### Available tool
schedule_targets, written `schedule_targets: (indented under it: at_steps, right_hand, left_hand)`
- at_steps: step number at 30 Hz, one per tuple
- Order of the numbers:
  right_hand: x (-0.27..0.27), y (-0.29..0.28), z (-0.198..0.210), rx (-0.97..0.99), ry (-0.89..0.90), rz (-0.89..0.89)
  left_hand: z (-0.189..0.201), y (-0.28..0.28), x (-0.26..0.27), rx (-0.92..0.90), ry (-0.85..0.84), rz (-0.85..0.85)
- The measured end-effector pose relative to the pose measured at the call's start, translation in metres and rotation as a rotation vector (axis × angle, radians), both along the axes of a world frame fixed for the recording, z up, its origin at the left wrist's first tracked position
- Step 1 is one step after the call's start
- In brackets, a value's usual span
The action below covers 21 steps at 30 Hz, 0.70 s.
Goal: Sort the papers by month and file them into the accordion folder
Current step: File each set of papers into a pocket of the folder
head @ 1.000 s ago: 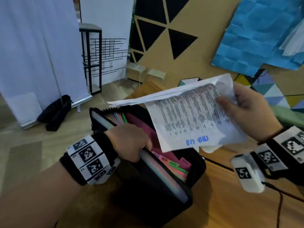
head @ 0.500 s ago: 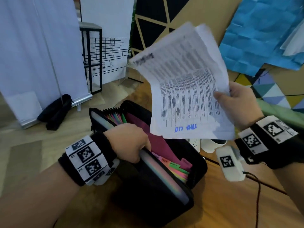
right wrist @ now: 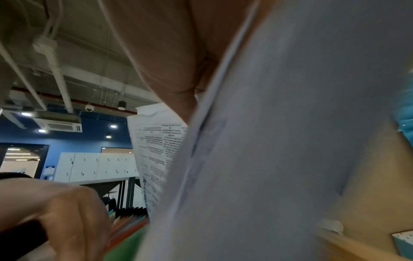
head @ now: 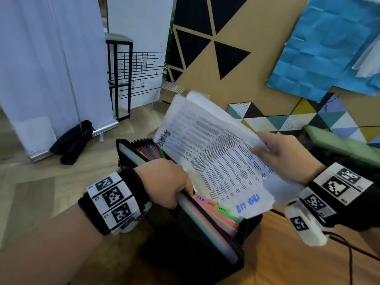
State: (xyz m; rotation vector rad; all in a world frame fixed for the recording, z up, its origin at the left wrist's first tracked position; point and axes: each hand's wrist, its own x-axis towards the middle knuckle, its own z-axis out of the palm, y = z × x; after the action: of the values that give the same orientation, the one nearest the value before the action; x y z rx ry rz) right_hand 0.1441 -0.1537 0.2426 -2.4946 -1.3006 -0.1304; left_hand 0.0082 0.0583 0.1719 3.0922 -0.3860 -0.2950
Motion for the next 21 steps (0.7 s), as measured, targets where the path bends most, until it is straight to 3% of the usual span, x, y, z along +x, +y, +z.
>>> schedule_targets:
  at_steps: [5, 10, 18, 21]
  right_hand:
    - [0.010, -0.002, 0.009, -0.147, 0.022, -0.095]
    - [0.002, 0.021, 0.011, -0.279, -0.003, -0.061]
    - [-0.023, 0.049, -0.046, -0.599, 0.082, 0.052]
    - [-0.028, 0.046, -0.053, -0.620, 0.129, 0.072]
  left_hand:
    - [0.002, -0.001, 0.004, 0.028, 0.039, 0.028]
    - [-0.002, 0.000, 0.003, -0.006, 0.018, 0.037]
    - [0.000, 0.003, 0.000, 0.012, 0.039, -0.017]
    - [-0.001, 0.005, -0.003, -0.005, 0.013, -0.027]
